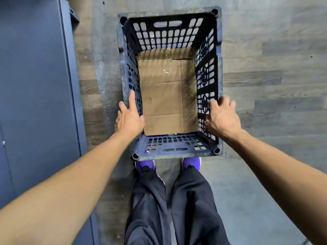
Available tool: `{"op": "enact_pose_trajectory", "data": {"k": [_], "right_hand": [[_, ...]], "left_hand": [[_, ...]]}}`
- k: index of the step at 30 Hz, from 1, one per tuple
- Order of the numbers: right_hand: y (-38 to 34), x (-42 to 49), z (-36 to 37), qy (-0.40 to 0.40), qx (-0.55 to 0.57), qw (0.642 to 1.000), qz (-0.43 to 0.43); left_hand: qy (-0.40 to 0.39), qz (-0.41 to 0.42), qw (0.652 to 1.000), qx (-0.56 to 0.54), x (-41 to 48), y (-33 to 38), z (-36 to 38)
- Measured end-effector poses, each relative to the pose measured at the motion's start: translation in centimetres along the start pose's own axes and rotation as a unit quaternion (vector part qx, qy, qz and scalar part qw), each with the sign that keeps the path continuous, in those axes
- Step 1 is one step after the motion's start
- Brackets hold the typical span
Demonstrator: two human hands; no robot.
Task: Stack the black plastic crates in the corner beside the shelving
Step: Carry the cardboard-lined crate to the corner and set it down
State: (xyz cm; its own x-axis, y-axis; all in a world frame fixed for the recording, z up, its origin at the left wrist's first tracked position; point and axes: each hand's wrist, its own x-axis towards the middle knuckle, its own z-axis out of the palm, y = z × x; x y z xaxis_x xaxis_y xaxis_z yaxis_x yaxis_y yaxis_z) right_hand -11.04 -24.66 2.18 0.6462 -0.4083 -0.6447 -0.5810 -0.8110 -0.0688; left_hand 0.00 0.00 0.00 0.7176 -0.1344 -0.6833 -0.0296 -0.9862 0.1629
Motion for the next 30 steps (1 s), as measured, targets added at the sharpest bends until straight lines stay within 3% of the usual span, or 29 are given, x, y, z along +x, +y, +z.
{"op": "enact_pose_trajectory", "data": {"k": [2, 4, 9, 12, 15, 22, 30], "right_hand": [[0.0, 1.1, 0.0, 0.016, 0.012, 1.000, 0.012], [-0.3, 2.0, -0.2, -0.027, 0.049, 0.998, 0.030], [0.0, 3.8, -1.6, -0.079, 0.189, 0.974, 0.097], [0.2, 3.1, -2.9, -0.100, 0.166, 0.977, 0.085], [0.2, 1.7, -4.0, -0.070, 0.140, 0.986, 0.059], [1.1, -2.2, -9.2, -0.015, 0.112, 0.994, 0.008], [2.9, -11.0, -21.2, 0.010, 0.091, 0.995, 0.044]], "left_hand": [[0.046, 0.013, 0.999, -0.026, 1.2, 0.2, -0.3], [0.068, 0.016, 0.997, -0.042, 2.2, 0.1, -0.8], [0.010, -0.061, 0.995, -0.073, 3.5, 0.3, -3.0], [0.039, -0.084, 0.994, -0.063, 3.3, 0.8, -4.2], [0.069, -0.120, 0.988, -0.064, 2.5, 1.0, -5.9], [0.027, -0.125, 0.992, -0.022, -2.7, 1.5, -10.8], [0.038, -0.101, 0.994, -0.034, -14.6, 4.8, -20.2]]}}
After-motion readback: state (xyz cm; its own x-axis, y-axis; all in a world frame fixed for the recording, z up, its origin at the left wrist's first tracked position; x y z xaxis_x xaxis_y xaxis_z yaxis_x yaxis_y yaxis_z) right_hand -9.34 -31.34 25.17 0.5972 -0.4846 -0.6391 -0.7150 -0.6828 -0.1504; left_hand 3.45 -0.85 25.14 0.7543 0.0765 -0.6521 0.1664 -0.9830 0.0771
